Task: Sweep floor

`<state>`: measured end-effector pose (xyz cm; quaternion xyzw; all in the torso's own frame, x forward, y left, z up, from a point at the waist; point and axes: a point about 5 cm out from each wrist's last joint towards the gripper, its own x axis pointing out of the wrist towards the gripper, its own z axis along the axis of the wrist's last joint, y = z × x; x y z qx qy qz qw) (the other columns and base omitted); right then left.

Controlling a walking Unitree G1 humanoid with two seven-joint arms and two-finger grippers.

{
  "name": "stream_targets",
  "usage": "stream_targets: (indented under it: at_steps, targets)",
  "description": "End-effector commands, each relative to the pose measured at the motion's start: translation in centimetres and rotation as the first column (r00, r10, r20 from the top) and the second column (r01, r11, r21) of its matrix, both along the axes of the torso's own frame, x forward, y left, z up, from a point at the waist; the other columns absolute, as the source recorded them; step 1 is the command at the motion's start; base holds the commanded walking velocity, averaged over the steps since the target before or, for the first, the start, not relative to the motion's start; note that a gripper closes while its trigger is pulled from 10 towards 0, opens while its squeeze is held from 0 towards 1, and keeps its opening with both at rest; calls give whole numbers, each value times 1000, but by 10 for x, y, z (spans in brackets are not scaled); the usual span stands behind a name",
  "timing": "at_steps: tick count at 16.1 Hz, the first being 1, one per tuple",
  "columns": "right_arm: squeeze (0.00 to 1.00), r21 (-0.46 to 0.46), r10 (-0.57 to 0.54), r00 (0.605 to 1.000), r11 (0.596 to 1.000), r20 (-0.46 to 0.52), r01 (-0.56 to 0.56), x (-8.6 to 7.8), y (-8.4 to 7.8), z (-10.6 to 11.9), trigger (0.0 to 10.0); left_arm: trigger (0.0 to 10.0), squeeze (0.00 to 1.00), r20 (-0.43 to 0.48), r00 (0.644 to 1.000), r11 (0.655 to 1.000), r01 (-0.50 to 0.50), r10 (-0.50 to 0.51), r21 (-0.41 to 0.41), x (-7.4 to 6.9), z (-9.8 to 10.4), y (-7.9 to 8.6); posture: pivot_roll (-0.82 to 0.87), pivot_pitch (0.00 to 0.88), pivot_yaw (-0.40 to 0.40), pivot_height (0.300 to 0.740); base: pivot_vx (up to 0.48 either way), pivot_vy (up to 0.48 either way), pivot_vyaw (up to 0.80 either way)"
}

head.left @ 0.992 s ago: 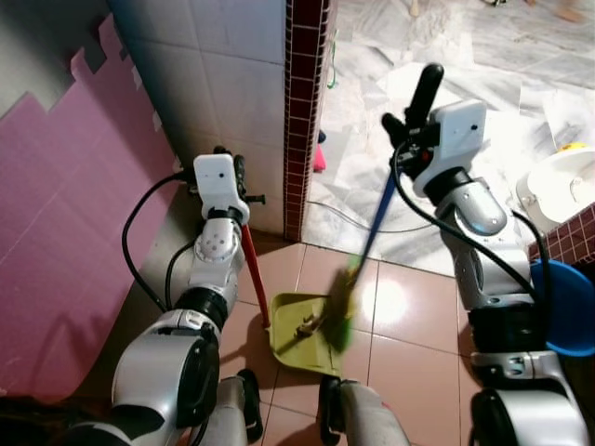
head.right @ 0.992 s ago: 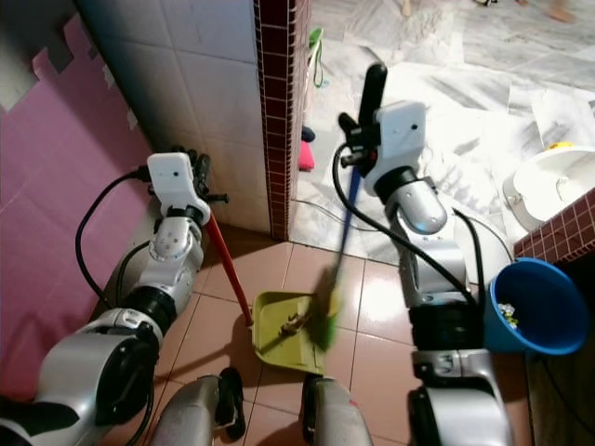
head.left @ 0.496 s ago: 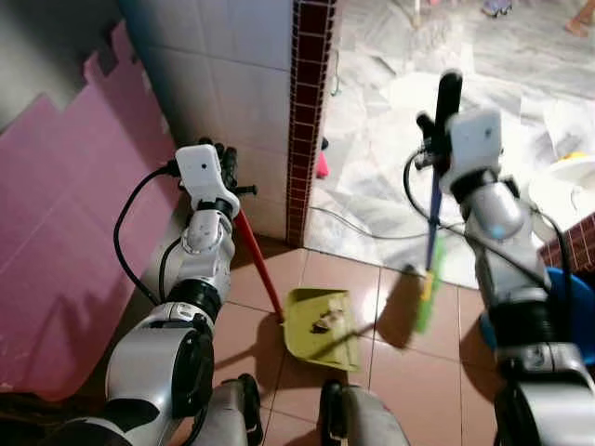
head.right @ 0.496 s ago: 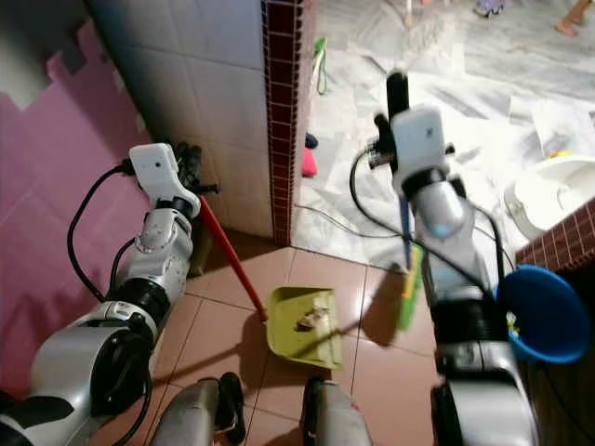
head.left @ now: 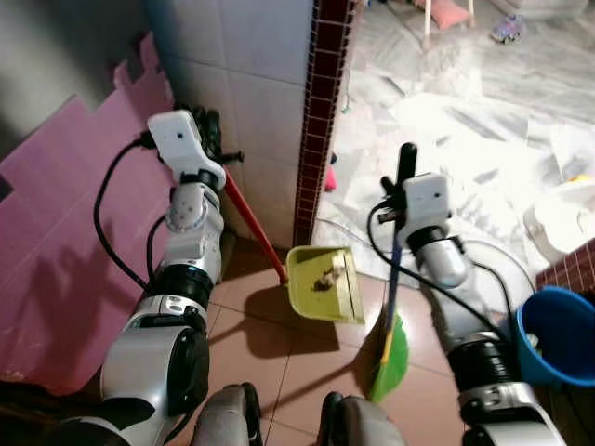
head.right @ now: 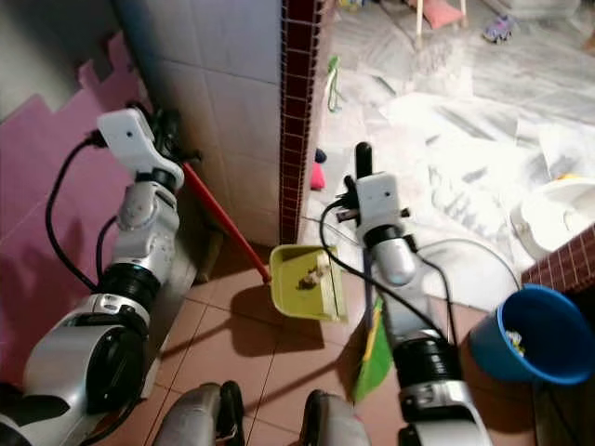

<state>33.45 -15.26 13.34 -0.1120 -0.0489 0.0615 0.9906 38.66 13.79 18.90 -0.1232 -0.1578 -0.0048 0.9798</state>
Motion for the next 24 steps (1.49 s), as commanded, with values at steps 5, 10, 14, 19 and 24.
stream_targets:
  at_steps: [5, 10, 14, 19, 24]
  targets:
    - [0, 33, -66, 996, 997, -54, 68, -7, -8, -20, 10000, 10000, 0, 34, 999, 979, -16, 23, -205, 0, 24, 9, -53, 5, -21, 740, 0, 0, -711]
    - [0, 12, -68, 997, 998, -47, 68, -11, -9, -21, 10000, 10000, 0, -14, 1000, 939, -23, 20, -342, 5, 28, 10, -76, 7, -6, 740, 0, 0, 0]
    - [0, 6, -108, 993, 994, -36, 109, -6, -17, -20, 10000, 10000, 0, -72, 997, 984, -24, 11, -179, -1, 17, 6, -97, 25, 10, 740, 0, 0, -200]
    - [0, 35, -81, 997, 996, -15, 82, -5, -5, -18, 10000, 10000, 0, -99, 995, 990, 12, -27, -144, -17, -4, 6, -70, 31, -7, 740, 0, 0, -730]
    - [0, 16, -109, 992, 994, 60, 108, -4, -6, -11, 10000, 10000, 0, -86, 996, 993, -6, -4, -121, -23, -7, 9, -44, 16, -8, 740, 0, 0, 0]
